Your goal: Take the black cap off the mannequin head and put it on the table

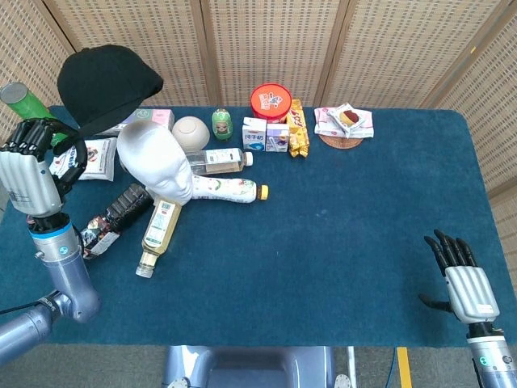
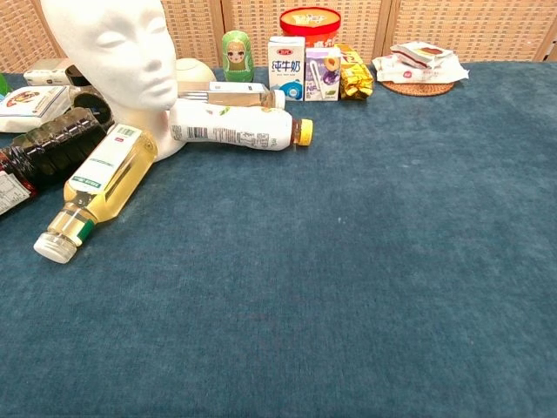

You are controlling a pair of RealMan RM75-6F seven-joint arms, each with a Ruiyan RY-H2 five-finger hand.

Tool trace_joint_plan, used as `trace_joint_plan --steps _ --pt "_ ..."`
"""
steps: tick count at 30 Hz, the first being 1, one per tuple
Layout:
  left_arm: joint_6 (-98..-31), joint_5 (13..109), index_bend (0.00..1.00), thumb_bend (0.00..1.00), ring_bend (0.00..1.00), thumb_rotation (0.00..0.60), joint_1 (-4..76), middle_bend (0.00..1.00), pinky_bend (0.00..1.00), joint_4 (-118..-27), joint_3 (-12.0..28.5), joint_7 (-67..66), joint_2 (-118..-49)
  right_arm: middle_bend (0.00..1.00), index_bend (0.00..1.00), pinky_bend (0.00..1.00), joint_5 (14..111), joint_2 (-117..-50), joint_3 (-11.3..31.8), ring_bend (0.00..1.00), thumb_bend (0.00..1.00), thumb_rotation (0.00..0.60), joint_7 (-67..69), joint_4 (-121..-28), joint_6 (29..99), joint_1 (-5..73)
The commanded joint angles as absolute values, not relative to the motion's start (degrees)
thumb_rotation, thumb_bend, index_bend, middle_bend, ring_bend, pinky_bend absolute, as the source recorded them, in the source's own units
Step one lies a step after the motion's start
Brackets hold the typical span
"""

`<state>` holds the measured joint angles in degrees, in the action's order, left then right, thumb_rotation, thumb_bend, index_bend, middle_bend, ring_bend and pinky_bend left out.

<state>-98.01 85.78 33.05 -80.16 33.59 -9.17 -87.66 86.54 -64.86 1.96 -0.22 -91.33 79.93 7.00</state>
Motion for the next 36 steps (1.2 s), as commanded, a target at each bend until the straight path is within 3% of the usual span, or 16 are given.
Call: trace_joint_plan --steps 1,7,19,25,36 --pt "-98.9 86.0 0.73 0.52 0.45 0.600 33.0 0.56 0.63 -82.4 34.0 -9.5 -86.2 0.00 0.03 0.00 86.5 -64.9 2.0 0.00 0.00 0.600 -0.3 -91.3 79.9 7.0" --pt "-101.9 90.9 0.73 0.52 0.45 0.600 31.8 0.56 0.63 -87.2 31.2 -7.8 -83.5 0.00 0.03 0.00 86.6 -64.9 1.9 0.00 0.00 0.600 -0.3 -91.4 80.0 7.0" --pt "-106.2 108.5 0.73 0.49 0.46 0.600 32.7 0.56 0.63 -82.6 22.5 3.0 -78.1 0.00 0.03 0.00 86.6 -64.9 1.8 0.00 0.00 0.600 -0.7 -91.6 80.0 7.0" --pt "-107.0 113.1 0.75 0.50 0.46 0.600 35.8 0.57 0.63 -79.4 20.7 3.5 -80.6 0.00 0.03 0.00 86.6 -64.9 1.9 0.00 0.00 0.600 -0.8 -91.7 80.0 7.0" --pt "-99.8 113.4 0.75 0.49 0.46 0.600 41.5 0.57 0.63 -76.5 16.4 -1.5 -91.2 0.00 0.03 0.00 86.2 -65.0 1.8 0.00 0.00 0.600 -1.1 -91.6 79.3 7.2"
